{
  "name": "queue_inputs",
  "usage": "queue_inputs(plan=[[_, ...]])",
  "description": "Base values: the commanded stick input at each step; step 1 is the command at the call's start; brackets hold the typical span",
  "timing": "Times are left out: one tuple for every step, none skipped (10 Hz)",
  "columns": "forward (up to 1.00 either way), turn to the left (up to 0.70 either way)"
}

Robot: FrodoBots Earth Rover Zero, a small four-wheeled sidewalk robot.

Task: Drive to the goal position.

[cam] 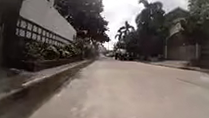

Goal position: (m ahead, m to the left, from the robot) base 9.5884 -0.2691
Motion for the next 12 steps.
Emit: queue_inputs(plan=[[1.00, -0.04], [1.00, -0.04], [1.00, -0.04], [1.00, -0.04], [1.00, -0.04], [1.00, -0.04], [1.00, -0.03], [1.00, -0.03], [1.00, -0.03], [1.00, -0.03], [1.00, -0.03], [1.00, -0.03]])
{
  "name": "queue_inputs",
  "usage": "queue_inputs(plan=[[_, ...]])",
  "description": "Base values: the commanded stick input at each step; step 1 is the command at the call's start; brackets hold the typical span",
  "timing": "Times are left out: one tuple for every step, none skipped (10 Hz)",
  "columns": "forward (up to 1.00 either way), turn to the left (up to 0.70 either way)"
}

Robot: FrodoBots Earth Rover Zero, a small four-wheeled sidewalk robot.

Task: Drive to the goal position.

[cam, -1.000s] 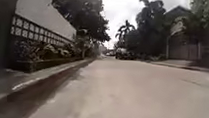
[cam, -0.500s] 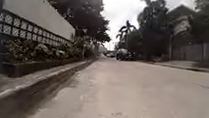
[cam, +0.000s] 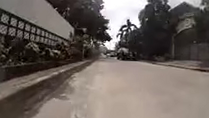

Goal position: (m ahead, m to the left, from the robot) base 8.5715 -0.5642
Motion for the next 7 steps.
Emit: queue_inputs(plan=[[1.00, -0.03], [1.00, -0.03], [1.00, -0.03], [1.00, -0.03], [1.00, -0.03], [1.00, -0.03], [1.00, -0.03]])
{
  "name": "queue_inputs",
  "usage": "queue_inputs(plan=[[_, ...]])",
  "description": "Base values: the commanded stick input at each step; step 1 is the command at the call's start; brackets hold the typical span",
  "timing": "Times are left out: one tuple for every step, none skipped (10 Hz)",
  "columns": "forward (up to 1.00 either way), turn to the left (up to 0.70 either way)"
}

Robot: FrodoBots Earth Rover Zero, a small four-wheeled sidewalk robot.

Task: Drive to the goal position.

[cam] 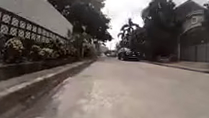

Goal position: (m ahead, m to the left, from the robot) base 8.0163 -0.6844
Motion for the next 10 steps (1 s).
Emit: queue_inputs(plan=[[1.00, -0.03], [1.00, -0.03], [1.00, -0.03], [1.00, -0.03], [1.00, -0.03], [1.00, -0.03], [1.00, -0.03], [1.00, -0.03], [1.00, -0.03], [1.00, -0.03]])
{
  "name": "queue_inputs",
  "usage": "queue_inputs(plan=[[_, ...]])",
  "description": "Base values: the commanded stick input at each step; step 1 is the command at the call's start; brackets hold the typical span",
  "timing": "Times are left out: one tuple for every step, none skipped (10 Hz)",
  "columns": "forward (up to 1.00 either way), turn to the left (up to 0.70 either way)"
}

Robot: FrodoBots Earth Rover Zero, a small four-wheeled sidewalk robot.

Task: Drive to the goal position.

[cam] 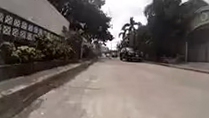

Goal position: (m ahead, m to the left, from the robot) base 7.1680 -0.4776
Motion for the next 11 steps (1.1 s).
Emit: queue_inputs(plan=[[1.00, -0.03], [1.00, -0.03], [1.00, -0.03], [1.00, -0.03], [1.00, -0.03], [1.00, -0.03], [1.00, -0.03], [1.00, -0.03], [1.00, -0.07], [1.00, -0.08], [1.00, -0.09]])
